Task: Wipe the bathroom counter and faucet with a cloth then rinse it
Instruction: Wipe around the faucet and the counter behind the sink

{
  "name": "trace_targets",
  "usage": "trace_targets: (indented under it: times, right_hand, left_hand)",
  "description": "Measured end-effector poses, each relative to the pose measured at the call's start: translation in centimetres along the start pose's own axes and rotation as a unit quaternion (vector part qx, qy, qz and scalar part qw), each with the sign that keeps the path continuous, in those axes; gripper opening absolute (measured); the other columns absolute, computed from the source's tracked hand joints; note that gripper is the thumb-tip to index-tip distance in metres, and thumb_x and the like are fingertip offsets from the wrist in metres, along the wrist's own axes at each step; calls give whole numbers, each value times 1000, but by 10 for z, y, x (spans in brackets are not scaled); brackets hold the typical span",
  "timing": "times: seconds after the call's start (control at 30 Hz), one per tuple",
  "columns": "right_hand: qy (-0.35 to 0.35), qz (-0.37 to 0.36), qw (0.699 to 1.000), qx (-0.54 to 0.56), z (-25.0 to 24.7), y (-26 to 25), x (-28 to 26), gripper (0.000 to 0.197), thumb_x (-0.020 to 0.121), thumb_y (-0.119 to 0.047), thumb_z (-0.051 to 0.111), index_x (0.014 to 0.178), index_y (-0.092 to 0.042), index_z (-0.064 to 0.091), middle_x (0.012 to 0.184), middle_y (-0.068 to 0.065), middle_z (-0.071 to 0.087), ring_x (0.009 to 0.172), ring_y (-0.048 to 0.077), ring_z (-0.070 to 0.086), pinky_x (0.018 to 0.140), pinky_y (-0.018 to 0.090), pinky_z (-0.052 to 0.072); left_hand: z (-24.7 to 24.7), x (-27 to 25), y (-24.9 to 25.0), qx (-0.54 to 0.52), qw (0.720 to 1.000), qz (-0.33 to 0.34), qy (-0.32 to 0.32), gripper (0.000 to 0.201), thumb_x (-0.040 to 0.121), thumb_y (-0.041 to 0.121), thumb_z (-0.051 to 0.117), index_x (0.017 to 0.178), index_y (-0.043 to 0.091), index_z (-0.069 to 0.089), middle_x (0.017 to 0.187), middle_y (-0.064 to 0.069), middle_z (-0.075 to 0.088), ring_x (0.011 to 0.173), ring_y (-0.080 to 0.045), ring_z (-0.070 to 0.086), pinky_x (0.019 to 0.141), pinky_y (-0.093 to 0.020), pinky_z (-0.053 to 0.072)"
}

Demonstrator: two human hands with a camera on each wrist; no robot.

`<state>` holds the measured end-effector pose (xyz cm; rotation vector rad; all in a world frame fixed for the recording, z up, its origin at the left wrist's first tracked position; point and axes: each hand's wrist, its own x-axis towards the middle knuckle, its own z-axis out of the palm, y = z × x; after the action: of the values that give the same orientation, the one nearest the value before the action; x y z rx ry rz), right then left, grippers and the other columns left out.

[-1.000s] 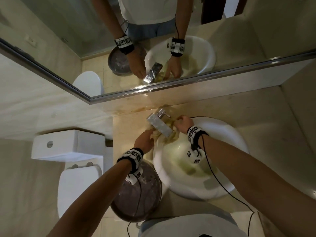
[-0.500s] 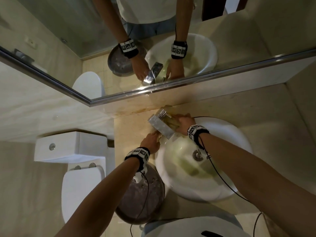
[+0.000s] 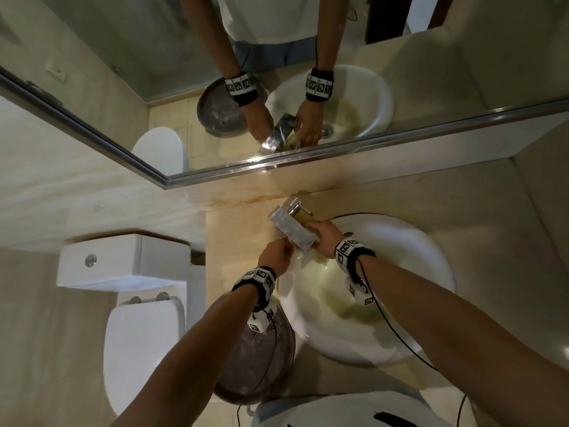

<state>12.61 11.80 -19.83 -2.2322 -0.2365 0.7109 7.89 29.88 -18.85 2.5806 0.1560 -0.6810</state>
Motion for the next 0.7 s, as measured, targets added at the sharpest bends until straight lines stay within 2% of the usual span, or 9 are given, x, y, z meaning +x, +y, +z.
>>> trace_targets:
  times: [0.13, 0.2, 0.27, 0.33, 0.4, 0.47, 0.57, 0.7]
  right_hand:
    - [-18, 4, 999, 41, 4, -12, -10, 16, 87, -33, 68, 96, -20, 73, 94, 2, 74, 85, 21, 69, 82, 41, 58]
    - [-21, 30, 998, 55, 7, -17, -14, 19, 91, -33, 66, 86, -14, 69, 89, 4, 71, 81, 24, 66, 77, 37, 55]
    - [-32, 45, 997, 62, 8, -16, -16, 16, 90, -30, 68, 90, -14, 67, 92, 4, 68, 83, 23, 63, 76, 31, 49]
    - [-48, 49, 995, 69, 10, -9, -15, 25, 86, -32, 73, 101, -12, 71, 100, 4, 71, 89, 22, 66, 82, 33, 52]
    - [-64, 41, 992, 97, 7, -3, -17, 32, 83, -35, 78, 110, -18, 73, 104, 1, 73, 95, 20, 68, 87, 35, 55]
    - [-67, 30, 991, 113, 2, 2, -20, 33, 84, -32, 78, 115, -21, 74, 106, -1, 74, 98, 16, 68, 90, 33, 55]
    - [7, 58, 990, 131, -11, 13, -23, 28, 86, -27, 74, 114, -19, 75, 107, -2, 74, 99, 16, 67, 90, 33, 54]
    - [161, 129, 968, 143, -52, 36, -16, 25, 89, -14, 66, 113, -13, 72, 109, 6, 72, 100, 23, 65, 84, 27, 49]
  left_hand:
    - [0, -4, -1, 0, 1000, -5, 13, 10, 96, 21, 54, 91, 13, 54, 94, -5, 62, 82, -25, 57, 67, -33, 43]
    - [2, -5, -6, 3, 1000, -18, 17, 14, 96, 27, 56, 92, 16, 49, 92, -2, 56, 86, -26, 57, 67, -32, 39]
    - [4, -7, -11, -7, 999, -31, 19, 19, 95, 31, 59, 96, 18, 46, 92, 2, 52, 87, -26, 58, 67, -31, 38]
    - [5, -11, -14, -33, 999, -35, 18, 28, 93, 33, 64, 109, 17, 46, 96, 5, 53, 84, -22, 56, 69, -31, 40]
    - [4, -15, -17, -55, 998, -21, -3, 41, 93, 33, 66, 123, 14, 46, 101, 2, 59, 84, -19, 56, 71, -31, 43]
    - [3, -17, -20, -65, 997, 6, -30, 42, 94, 30, 66, 128, 15, 47, 104, -4, 66, 84, -20, 60, 73, -30, 44]
    - [-2, -19, -23, -56, 997, 34, -45, 36, 94, 23, 65, 129, 20, 53, 101, -3, 67, 87, -20, 63, 80, -35, 51]
    - [-16, -13, -25, -11, 1000, 24, -13, 29, 96, 16, 54, 123, 21, 63, 109, -3, 68, 98, -22, 64, 79, -28, 47]
